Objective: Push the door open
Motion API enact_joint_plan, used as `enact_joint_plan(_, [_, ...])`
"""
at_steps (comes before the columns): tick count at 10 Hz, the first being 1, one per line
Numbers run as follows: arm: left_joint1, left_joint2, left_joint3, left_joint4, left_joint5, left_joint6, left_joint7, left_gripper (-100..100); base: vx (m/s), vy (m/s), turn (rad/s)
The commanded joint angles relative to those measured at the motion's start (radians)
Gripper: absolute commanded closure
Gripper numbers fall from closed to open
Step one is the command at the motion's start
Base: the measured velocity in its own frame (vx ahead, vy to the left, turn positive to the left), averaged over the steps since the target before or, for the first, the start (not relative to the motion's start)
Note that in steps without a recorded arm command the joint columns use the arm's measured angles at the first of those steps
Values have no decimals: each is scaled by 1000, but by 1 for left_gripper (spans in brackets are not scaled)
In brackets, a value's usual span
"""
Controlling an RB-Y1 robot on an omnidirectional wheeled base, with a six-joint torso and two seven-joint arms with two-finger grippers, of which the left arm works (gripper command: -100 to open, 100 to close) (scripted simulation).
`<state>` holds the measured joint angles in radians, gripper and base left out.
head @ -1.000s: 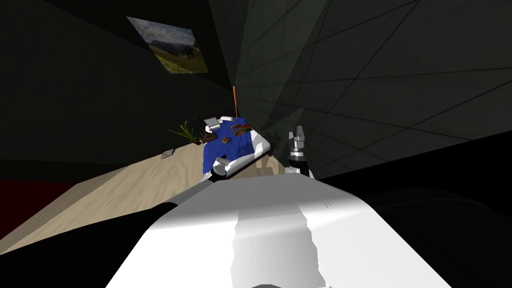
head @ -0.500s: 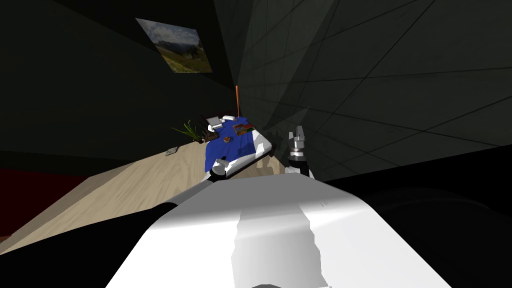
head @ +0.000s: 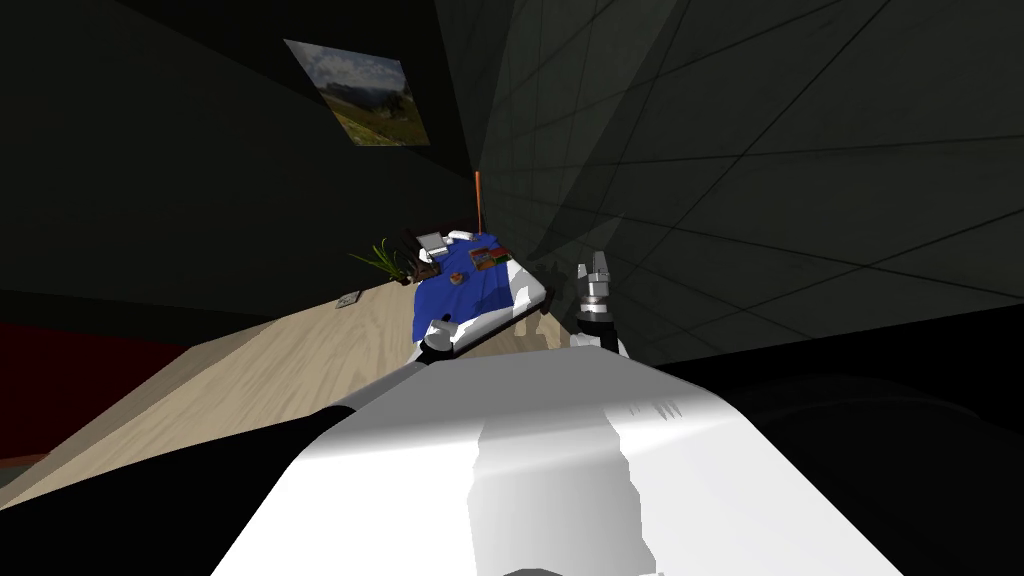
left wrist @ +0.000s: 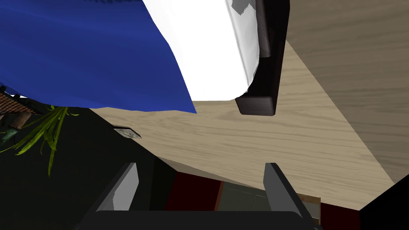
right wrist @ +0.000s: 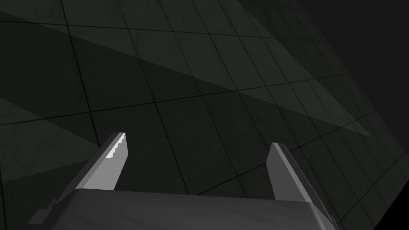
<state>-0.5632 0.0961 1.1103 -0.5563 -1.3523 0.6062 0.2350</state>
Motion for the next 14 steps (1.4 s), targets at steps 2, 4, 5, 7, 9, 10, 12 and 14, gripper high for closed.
enact_joint_plan(2, [0, 5, 25, 14, -25, 23, 38, -100, -3, 9, 33])
enact_joint_plan(4, [6, 1, 58, 11, -45, 49, 64, -100, 11, 18, 82])
enact_joint_plan(5, [6, 1, 58, 11, -45, 49, 64, -100, 21, 3, 31])
enact_joint_plan(7, [14, -4, 90, 8, -65, 74, 90, -100, 0, 10, 42])
enact_joint_plan(9, [25, -10, 133, 3, -92, 107, 124, -100, -1, 18, 75])
enact_joint_plan(10, [28, -12, 144, 1, -99, 116, 132, -100, 9, 15, 71])
enact_joint_plan(12, [39, -18, 187, -3, -125, 149, 166, -100, 18, 19, 97])
enact_joint_plan(14, [44, -22, 209, -6, -139, 166, 183, -100, 14, 14, 74])
